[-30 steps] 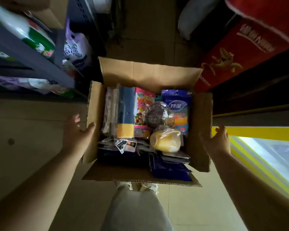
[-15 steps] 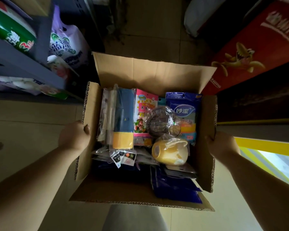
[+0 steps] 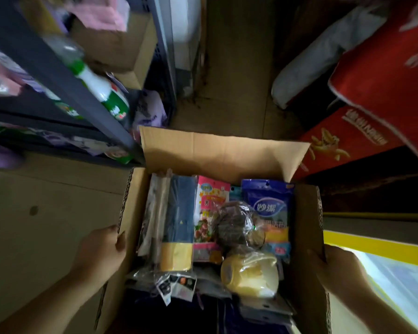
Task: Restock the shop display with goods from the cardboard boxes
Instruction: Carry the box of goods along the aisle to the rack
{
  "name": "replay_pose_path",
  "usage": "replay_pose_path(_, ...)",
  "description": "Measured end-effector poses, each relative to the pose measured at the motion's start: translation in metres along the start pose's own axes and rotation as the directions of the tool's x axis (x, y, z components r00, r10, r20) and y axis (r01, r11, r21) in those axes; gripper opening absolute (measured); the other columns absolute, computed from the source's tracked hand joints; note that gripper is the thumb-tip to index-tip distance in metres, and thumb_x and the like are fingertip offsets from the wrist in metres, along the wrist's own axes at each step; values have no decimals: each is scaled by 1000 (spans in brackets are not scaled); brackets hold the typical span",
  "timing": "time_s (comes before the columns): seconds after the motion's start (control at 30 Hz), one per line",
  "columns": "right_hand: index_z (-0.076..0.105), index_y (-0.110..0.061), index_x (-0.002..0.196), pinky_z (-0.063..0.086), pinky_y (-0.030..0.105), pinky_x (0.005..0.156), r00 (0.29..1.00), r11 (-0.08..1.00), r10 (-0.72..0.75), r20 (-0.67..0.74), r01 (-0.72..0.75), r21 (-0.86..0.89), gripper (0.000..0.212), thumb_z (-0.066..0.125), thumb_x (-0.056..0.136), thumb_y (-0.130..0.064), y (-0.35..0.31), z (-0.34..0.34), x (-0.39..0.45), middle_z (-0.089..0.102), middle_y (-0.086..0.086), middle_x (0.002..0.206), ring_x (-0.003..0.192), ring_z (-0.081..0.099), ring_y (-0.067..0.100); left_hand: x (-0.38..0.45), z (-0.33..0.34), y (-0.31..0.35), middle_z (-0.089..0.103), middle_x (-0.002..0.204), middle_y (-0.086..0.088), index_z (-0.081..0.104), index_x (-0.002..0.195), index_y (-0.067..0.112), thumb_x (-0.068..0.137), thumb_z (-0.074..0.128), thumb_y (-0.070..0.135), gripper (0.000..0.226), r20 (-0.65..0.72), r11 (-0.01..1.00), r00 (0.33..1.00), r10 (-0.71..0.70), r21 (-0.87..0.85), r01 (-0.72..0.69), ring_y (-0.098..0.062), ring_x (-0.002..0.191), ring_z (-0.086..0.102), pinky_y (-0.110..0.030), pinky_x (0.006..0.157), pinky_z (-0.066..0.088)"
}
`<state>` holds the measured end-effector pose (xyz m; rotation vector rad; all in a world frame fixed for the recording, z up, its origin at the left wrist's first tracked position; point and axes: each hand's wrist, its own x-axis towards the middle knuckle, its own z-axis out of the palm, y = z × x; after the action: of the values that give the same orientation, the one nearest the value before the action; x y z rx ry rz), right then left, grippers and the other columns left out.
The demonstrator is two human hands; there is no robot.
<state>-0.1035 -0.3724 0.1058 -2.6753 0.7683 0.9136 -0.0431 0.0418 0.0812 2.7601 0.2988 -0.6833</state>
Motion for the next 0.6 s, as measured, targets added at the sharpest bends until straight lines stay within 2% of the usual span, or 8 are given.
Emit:
replay_pose_path(0.13, 49, -19, 60, 33, 31, 52, 997, 998, -60, 44, 61, -12, 38, 53, 95, -32, -7, -53, -62, 52, -1, 59, 77, 64, 30, -63, -52, -10, 37, 48, -1, 39, 55, 14, 96, 48, 19, 43, 61, 988, 987, -148, -42, 151, -17, 44, 38, -29, 46, 25)
replay_pose_path(0.23, 43, -18, 54, 33, 32, 52, 994, 994, -105, 27, 105, -9, 43, 55, 94, -30, -16, -83, -105, 45, -5, 52, 70, 58, 31, -110, -87, -17, 42, 54, -4, 42, 59, 13, 97, 46, 15, 38, 83, 961, 971, -226, -144, 236, -25, 51, 51, -29, 51, 38)
replay_pose_path(0.27, 43, -18, 53, 34, 32, 54, 992, 992, -123, 12, 123, -16, 43, 56, 93, -29, -19, -93, -117, 44, -5, 52, 73, 61, 33, -124, -100, -18, 42, 56, -3, 43, 62, 12, 98, 45, 14, 36, 90, 958, 968, -233, -152, 245, -24, 52, 51, -28, 52, 37)
replay_pose_path(0.37, 53, -14, 59, 37, 33, 59, 979, 977, -205, -15, 203, -59, 36, 57, 91, -30, -32, -120, -147, 60, 6, 63, 85, 65, 34, -163, -141, -26, 45, 65, 0, 49, 79, 12, 102, 38, 23, 28, 117, 949, 944, -309, -20, 314, -8, 56, 45, -22, 55, 36)
replay_pose_path(0.47, 66, -8, 77, 44, 35, 65, 947, 941, -321, -25, 315, -124, 30, 57, 91, -34, -56, -143, -170, 71, 16, 85, 92, 66, 35, -198, -169, -52, 57, 77, -3, 57, 86, 14, 101, 41, 30, 27, 73, 940, 937, -341, 25, 340, -13, 70, 56, -24, 61, 42)
replay_pose_path(0.6, 57, -11, 69, 38, 33, 60, 896, 875, -443, -12, 429, -225, 37, 54, 93, -39, -100, -166, -190, 66, 11, 75, 85, 66, 32, -242, -197, -85, 58, 78, -2, 61, 90, 12, 99, 44, 33, 28, 24, 915, 915, -403, -14, 404, -14, 74, 57, -26, 64, 43)
